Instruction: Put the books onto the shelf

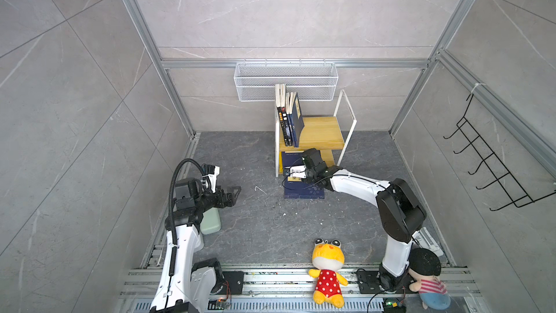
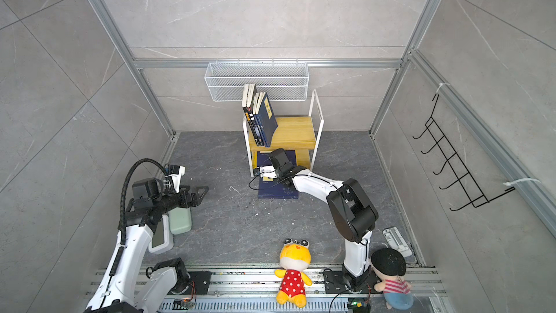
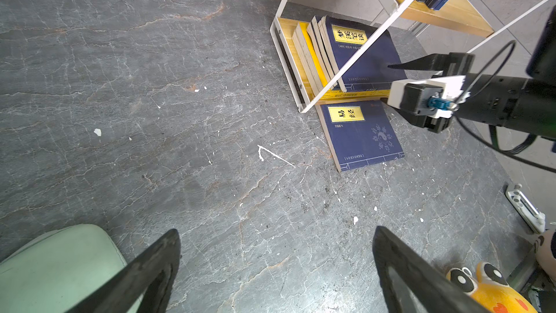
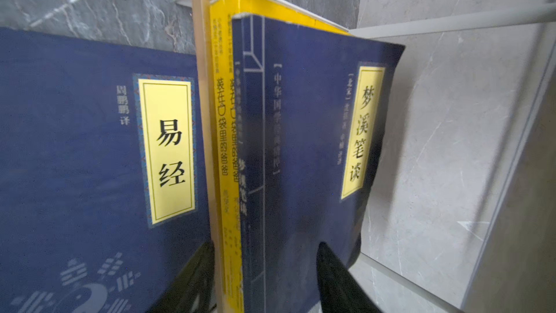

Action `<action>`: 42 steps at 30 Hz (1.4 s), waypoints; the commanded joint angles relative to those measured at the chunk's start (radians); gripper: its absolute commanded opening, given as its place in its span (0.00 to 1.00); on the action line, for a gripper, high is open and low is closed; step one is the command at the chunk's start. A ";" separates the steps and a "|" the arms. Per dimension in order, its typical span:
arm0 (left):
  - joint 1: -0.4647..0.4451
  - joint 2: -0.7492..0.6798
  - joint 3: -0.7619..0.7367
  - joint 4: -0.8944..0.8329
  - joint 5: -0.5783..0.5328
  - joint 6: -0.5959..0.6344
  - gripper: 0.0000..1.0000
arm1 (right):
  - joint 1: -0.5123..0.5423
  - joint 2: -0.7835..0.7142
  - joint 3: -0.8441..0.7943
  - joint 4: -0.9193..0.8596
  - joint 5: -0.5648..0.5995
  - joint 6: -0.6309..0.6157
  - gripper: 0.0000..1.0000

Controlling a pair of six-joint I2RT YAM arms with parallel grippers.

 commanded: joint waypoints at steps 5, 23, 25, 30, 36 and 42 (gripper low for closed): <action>0.005 0.004 0.024 0.000 0.016 0.022 1.00 | -0.024 -0.026 0.082 -0.164 -0.100 0.066 0.55; 0.034 0.031 0.033 -0.010 0.018 0.011 1.00 | -0.061 0.077 0.196 -0.278 -0.155 0.114 0.46; 0.038 0.038 0.038 -0.013 0.017 0.007 1.00 | -0.062 0.092 0.203 -0.274 -0.154 0.116 0.44; 0.038 0.035 0.031 -0.006 0.018 0.010 1.00 | -0.065 0.132 0.247 -0.286 -0.133 0.132 0.36; 0.039 0.031 0.023 0.005 0.021 0.007 1.00 | -0.067 0.132 0.255 -0.264 -0.132 0.139 0.29; 0.042 0.025 0.018 0.013 0.011 -0.001 1.00 | -0.067 0.140 0.260 -0.263 -0.130 0.143 0.26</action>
